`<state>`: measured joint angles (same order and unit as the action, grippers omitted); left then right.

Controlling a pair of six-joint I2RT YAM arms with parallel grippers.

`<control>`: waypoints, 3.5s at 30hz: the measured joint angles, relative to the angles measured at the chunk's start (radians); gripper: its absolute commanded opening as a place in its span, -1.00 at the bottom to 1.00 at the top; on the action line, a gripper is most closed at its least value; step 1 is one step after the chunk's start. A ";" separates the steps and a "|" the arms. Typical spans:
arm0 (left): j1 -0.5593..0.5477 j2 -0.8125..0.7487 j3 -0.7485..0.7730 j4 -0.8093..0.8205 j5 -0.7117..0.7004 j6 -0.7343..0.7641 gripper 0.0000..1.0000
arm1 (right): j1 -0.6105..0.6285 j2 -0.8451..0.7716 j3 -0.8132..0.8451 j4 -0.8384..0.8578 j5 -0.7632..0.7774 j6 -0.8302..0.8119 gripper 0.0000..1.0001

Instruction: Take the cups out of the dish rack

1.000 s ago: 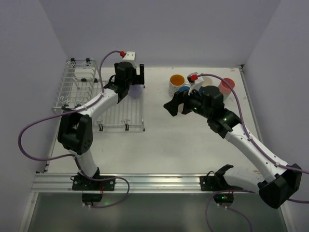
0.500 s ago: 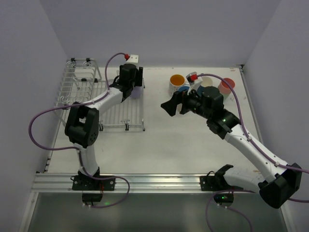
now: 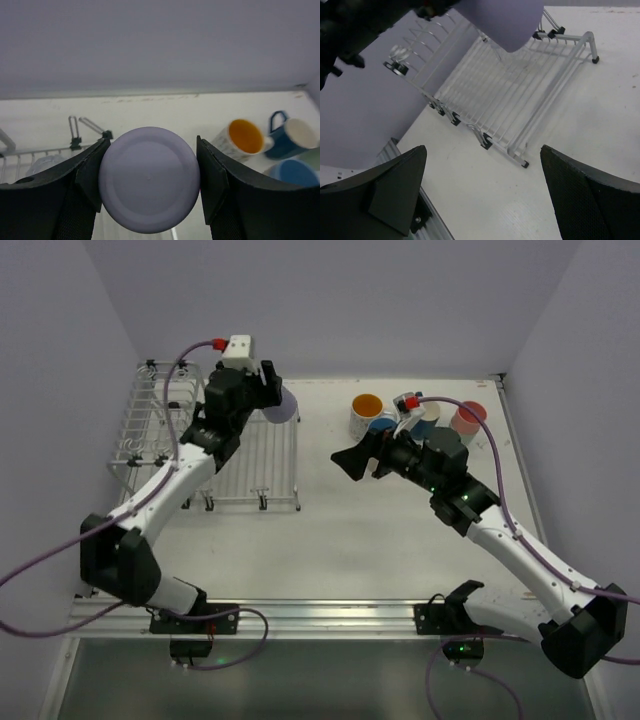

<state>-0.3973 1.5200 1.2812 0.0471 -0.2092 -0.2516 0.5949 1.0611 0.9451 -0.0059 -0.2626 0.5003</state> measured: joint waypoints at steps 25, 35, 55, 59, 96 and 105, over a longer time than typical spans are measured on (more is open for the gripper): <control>-0.022 -0.579 -0.617 0.683 0.589 -0.724 -0.50 | 0.008 0.105 -0.064 0.515 -0.304 0.402 0.67; -0.072 -0.586 -0.686 0.682 0.554 -0.732 1.00 | 0.026 0.176 -0.045 0.726 -0.340 0.536 -1.00; -0.076 -0.989 -0.504 -0.299 0.209 -0.117 1.00 | -0.118 0.462 0.876 -0.726 0.298 -0.303 -1.00; -0.076 -1.020 -0.587 -0.385 0.167 -0.076 1.00 | -0.132 0.611 1.021 -0.929 0.359 -0.375 -1.00; -0.074 -0.782 -0.530 -0.400 0.130 -0.058 1.00 | -0.130 0.927 1.056 -1.019 0.394 -0.416 0.49; -0.074 -0.573 -0.473 -0.275 -0.035 -0.105 1.00 | -0.126 0.698 0.901 -0.879 0.330 -0.411 0.86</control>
<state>-0.4713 0.9470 0.8085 -0.2283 -0.2440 -0.3565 0.4686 1.7588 1.8465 -0.8845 0.0677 0.0891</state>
